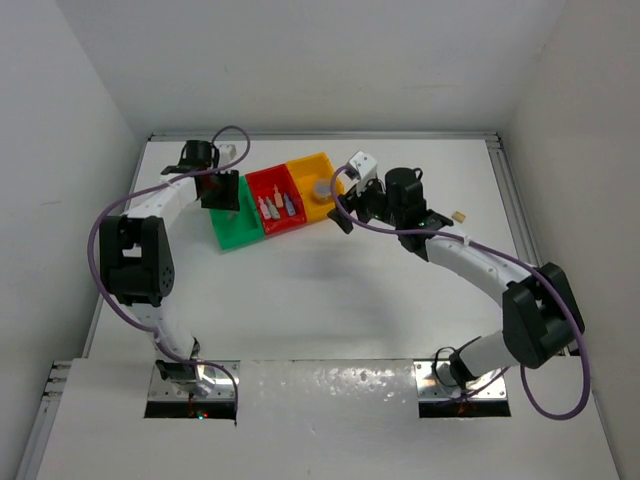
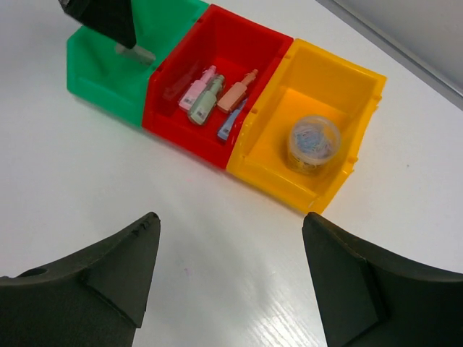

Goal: Sort the stationery into containers
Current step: Place the stationery in the storage box, then pick up the stationery from the center of the board.

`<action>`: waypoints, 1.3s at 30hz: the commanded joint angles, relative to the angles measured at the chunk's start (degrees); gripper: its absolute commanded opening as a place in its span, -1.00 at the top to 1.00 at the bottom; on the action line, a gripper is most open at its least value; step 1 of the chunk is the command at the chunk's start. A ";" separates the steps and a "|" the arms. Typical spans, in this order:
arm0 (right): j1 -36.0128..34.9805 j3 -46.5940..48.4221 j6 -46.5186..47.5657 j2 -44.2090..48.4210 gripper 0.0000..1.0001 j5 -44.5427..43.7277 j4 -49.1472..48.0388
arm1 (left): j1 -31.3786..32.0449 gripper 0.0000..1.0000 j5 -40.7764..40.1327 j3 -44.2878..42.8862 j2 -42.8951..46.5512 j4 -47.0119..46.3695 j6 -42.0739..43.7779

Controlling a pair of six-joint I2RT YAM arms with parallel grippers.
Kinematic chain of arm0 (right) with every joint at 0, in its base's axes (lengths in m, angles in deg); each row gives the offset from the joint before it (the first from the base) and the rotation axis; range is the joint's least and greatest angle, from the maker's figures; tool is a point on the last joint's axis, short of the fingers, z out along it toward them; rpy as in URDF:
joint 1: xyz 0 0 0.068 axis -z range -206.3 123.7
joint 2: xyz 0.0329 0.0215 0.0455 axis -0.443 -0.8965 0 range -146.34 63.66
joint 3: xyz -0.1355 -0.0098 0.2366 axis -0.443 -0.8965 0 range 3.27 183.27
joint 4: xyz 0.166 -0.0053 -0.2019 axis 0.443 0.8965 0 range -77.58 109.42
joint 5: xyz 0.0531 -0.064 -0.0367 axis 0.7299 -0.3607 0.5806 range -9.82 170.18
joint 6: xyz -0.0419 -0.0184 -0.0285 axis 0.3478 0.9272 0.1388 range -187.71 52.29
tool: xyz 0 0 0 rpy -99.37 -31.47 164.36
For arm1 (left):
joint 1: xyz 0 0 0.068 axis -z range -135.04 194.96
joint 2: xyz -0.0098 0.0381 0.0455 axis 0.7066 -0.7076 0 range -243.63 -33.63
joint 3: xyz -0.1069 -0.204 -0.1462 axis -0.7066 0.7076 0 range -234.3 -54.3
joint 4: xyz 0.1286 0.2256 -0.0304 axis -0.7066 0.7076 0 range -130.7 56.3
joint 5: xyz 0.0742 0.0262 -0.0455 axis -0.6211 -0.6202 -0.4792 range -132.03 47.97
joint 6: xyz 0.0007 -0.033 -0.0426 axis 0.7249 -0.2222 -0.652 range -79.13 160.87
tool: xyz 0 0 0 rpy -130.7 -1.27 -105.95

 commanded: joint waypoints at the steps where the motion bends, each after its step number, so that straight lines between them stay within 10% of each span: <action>1: 0.47 -0.28 -1.85 2.51 -0.57 -1.35 -0.57 | 0.26 0.05 -2.22 0.15 -0.11 -1.19 -3.81; 6: 0.91 0.07 -2.03 3.21 -0.61 -1.97 0.67 | -0.71 -0.53 -3.98 -4.15 -2.93 2.33 -5.93; 10: 5.20 4.63 -8.87 2.61 -0.63 -4.78 6.87 | -0.71 -0.60 -3.89 -6.52 -0.13 1.28 -5.93; 17: 22.69 18.78 -20.15 -8.27 0.05 -17.25 23.95 | -0.71 -0.60 -1.26 -13.99 4.45 1.45 -5.49; 21: 32.16 29.29 -11.71 -20.57 -0.47 -21.47 29.21 | -0.18 -0.61 2.78 -14.61 6.99 0.92 -4.09; 28: 37.12 42.97 -2.12 -37.57 -0.67 -28.15 42.16 | -0.71 -0.60 4.20 -13.22 11.91 1.89 -1.89; 39: 38.61 30.40 -28.47 -36.16 -0.47 -28.69 33.18 | -2.21 -0.60 2.62 -6.88 16.32 1.19 -2.42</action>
